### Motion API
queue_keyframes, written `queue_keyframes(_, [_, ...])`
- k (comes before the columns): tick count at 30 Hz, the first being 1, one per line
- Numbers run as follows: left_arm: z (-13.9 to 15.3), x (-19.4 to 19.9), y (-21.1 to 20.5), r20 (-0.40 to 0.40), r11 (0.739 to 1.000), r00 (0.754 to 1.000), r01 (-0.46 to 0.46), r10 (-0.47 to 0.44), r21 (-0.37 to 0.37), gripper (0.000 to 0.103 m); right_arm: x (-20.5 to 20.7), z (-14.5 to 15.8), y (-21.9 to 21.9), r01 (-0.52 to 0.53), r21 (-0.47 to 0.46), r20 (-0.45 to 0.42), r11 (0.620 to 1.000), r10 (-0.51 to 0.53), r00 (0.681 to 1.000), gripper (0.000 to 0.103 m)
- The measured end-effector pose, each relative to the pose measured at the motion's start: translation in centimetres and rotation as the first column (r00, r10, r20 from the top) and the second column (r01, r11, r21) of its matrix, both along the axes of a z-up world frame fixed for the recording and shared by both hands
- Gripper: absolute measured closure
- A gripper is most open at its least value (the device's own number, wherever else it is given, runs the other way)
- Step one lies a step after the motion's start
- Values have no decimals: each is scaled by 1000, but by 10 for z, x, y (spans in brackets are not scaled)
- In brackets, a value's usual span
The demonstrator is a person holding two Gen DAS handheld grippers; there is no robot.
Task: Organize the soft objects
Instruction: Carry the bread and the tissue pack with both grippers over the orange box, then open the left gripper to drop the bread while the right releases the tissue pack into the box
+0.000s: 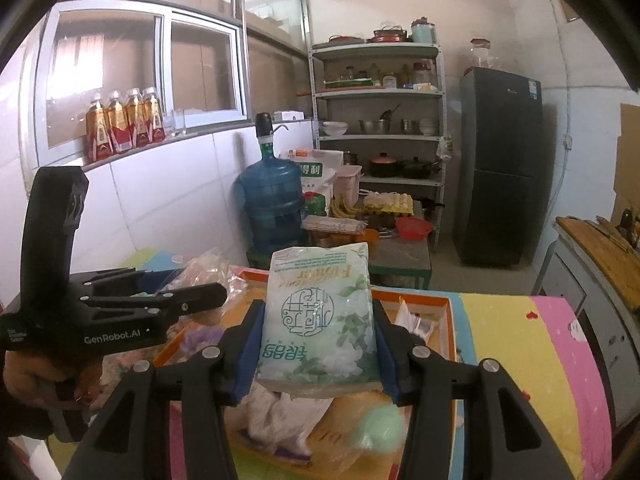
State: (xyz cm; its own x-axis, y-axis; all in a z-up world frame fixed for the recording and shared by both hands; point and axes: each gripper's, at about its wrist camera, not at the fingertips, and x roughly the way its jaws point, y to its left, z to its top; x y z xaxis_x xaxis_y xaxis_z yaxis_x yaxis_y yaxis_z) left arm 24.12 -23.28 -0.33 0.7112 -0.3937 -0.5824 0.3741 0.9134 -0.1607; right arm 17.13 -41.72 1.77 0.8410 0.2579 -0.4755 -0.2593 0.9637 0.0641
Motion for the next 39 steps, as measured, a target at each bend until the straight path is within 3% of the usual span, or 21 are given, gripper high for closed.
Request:
queue_keyframes(15, [-24, 62, -2, -125, 998, 991, -56, 53, -22, 53, 84, -26, 7, -26, 18, -134, 1000, 28, 991, 53])
queue_keyframes(24, [-49, 80, -6, -203, 996, 977, -79, 72, -29, 53, 102, -65, 2, -18, 52, -242, 998, 30, 970, 53])
queue_keyframes(32, [-63, 89, -9, -251, 996, 965, -81, 71, -32, 53, 107, -72, 3, -12, 41, -268, 999, 22, 963, 53])
queue_keyframes(39, [-74, 94, -11, -286, 996, 956, -79, 67, -31, 53, 113, -82, 9, -5, 15, -343, 1000, 10, 939, 53])
